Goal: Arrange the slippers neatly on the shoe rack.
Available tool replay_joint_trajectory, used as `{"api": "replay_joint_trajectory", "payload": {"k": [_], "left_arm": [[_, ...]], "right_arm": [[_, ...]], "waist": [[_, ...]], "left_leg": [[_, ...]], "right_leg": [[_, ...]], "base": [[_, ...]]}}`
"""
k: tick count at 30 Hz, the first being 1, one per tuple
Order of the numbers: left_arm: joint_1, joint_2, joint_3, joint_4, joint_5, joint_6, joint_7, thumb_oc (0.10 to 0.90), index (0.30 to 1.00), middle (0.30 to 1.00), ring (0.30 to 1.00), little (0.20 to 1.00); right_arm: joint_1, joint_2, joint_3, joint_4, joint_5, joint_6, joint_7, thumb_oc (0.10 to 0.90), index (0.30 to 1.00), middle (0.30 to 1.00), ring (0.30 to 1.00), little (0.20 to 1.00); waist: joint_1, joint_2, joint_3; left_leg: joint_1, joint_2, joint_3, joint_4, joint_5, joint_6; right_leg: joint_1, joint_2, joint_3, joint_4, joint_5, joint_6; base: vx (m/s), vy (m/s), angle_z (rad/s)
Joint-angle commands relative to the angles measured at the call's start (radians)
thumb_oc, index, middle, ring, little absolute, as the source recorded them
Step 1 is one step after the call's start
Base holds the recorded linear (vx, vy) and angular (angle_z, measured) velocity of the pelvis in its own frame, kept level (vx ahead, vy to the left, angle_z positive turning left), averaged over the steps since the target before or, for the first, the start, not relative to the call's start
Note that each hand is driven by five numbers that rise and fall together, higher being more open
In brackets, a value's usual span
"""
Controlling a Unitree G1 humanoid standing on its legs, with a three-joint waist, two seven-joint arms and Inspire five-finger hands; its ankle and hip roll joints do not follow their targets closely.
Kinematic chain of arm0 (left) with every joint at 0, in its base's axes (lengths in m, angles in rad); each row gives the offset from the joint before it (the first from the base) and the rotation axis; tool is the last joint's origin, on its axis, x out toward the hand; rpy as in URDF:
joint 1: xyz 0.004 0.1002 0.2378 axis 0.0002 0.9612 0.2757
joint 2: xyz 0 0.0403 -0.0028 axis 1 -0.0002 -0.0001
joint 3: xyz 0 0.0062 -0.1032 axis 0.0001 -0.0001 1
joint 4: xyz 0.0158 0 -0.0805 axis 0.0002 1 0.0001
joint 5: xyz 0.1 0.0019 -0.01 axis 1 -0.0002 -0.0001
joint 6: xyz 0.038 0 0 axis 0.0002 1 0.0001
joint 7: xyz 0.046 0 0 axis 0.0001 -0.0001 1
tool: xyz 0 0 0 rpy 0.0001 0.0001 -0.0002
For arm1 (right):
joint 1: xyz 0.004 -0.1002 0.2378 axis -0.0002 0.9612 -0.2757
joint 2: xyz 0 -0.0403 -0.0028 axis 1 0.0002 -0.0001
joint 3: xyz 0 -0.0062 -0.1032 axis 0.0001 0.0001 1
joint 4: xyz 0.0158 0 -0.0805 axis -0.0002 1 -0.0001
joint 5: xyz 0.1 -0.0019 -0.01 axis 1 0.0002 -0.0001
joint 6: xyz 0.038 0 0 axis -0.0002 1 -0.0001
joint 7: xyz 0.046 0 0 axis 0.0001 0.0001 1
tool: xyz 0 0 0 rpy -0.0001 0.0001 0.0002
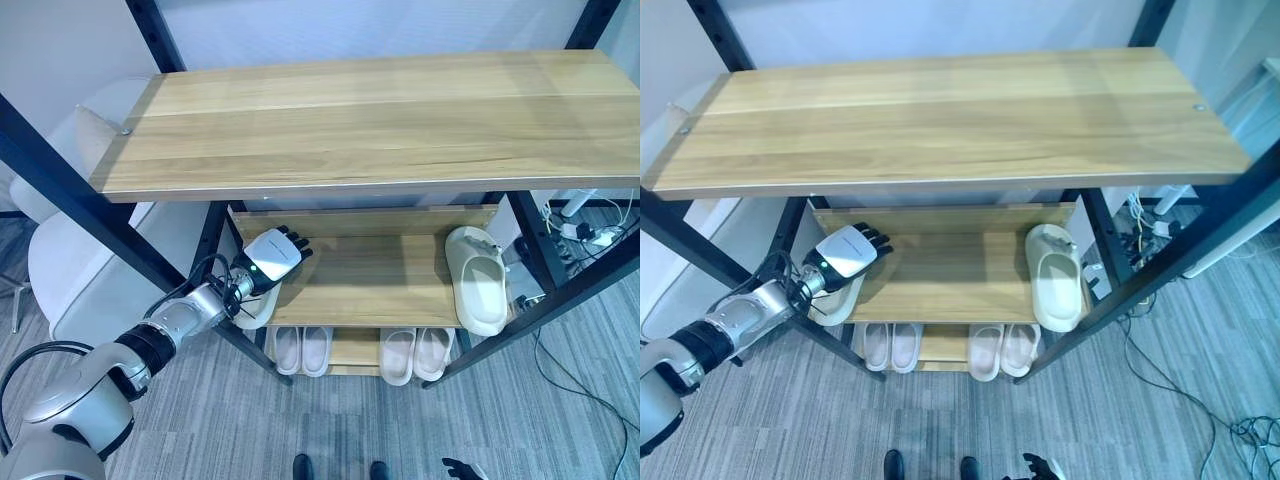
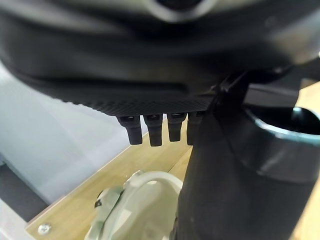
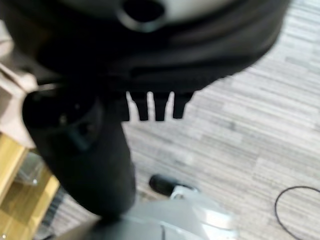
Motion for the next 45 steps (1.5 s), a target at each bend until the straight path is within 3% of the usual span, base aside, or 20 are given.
{"api": "replay_joint_trajectory", "payload": {"k": [1, 14, 15, 16, 23, 31, 36, 45], "left_arm": [[-0.249, -0.005, 0.066, 0.139, 0.015, 0.098, 0.076, 0.800, 0.900, 0.900, 0.900, 0.900], [-0.316, -0.034, 0.050, 0.199, -0.003, 0.124, 0.074, 0.800, 0.900, 0.900, 0.900, 0.900], [-0.318, -0.037, 0.047, 0.204, -0.005, 0.123, 0.072, 0.502, 0.453, 0.453, 0.453, 0.453], [-0.320, -0.042, 0.045, 0.209, -0.008, 0.121, 0.070, 0.400, 0.300, 0.300, 0.300, 0.300], [-0.306, -0.075, 0.051, 0.194, -0.017, 0.106, 0.094, 0.400, 0.300, 0.300, 0.300, 0.300], [-0.295, -0.091, 0.051, -0.078, 0.008, 0.038, 0.122, 0.400, 0.300, 0.300, 0.300, 0.300], [-0.321, -0.140, 0.046, -0.077, 0.003, 0.039, 0.135, 0.400, 0.300, 0.300, 0.300, 0.300], [-0.383, -0.156, 0.058, -0.108, -0.016, 0.055, 0.184, 0.400, 0.300, 0.300, 0.300, 0.300]], "right_arm": [[0.045, -0.009, 0.020, -0.021, 0.023, -0.009, -0.003, 0.800, 0.900, 0.900, 0.900, 0.900], [0.040, -0.011, 0.021, -0.019, 0.043, -0.007, -0.003, 0.800, 0.900, 0.900, 0.900, 0.900], [0.041, -0.011, 0.023, -0.019, 0.042, -0.007, -0.004, 0.800, 0.900, 0.900, 0.900, 0.900], [0.041, -0.010, 0.024, -0.019, 0.042, -0.007, -0.004, 0.800, 0.900, 0.900, 0.900, 0.900], [0.037, -0.010, 0.028, -0.014, 0.045, -0.007, -0.006, 0.800, 0.900, 0.900, 0.900, 0.900], [0.019, -0.004, 0.022, 0.002, 0.040, -0.003, -0.020, 0.800, 0.900, 0.900, 0.900, 0.900], [-0.004, -0.018, 0.040, 0.003, 0.011, 0.006, -0.032, 0.800, 0.900, 0.900, 0.900, 0.900], [-0.016, -0.022, 0.036, 0.012, 0.010, 0.006, -0.047, 0.800, 0.900, 0.900, 0.900, 0.900]], "waist": [[0.013, -0.013, -0.035], [0.008, -0.016, -0.052], [0.007, -0.016, -0.052], [0.007, -0.016, -0.053], [0.002, -0.021, -0.053], [0.005, -0.020, -0.041], [0.001, -0.014, -0.036], [-0.008, -0.012, -0.033]], "left_leg": [[-0.023, -0.017, -0.054, 0.002, -0.072, -0.037], [-0.049, -0.014, -0.049, 0.002, -0.066, -0.037], [-0.051, -0.013, -0.049, 0.002, -0.066, -0.037], [-0.051, -0.013, -0.048, 0.002, -0.065, -0.037], [-0.058, -0.011, -0.044, 0.002, -0.065, -0.037], [-0.084, -0.009, -0.039, 0.002, -0.061, -0.036], [-0.092, -0.008, -0.035, 0.002, -0.058, -0.036], [-0.119, -0.002, -0.024, 0.002, -0.051, -0.038]], "right_leg": [[-0.113, -0.056, -0.030, 0.004, 0.045, 0.111], [-0.144, -0.057, -0.022, 0.004, 0.051, 0.110], [-0.146, -0.057, -0.022, 0.004, 0.051, 0.110], [-0.148, -0.057, -0.021, 0.004, 0.051, 0.110], [-0.158, -0.057, -0.017, 0.004, 0.054, 0.110], [-0.185, -0.059, -0.011, 0.004, 0.061, 0.111], [-0.200, -0.058, -0.006, 0.004, 0.065, 0.110], [-0.231, -0.055, 0.009, 0.004, 0.073, 0.110]], "base": [[0.00, 0.000, 0.00], [0.00, 0.000, 0.00], [0.01, -0.006, -0.03], [0.01, -0.002, -0.04], [0.00, -0.003, -0.02], [-0.01, -0.005, -0.04], [0.00, -0.009, -0.04], [0.00, -0.017, -0.05]]}}
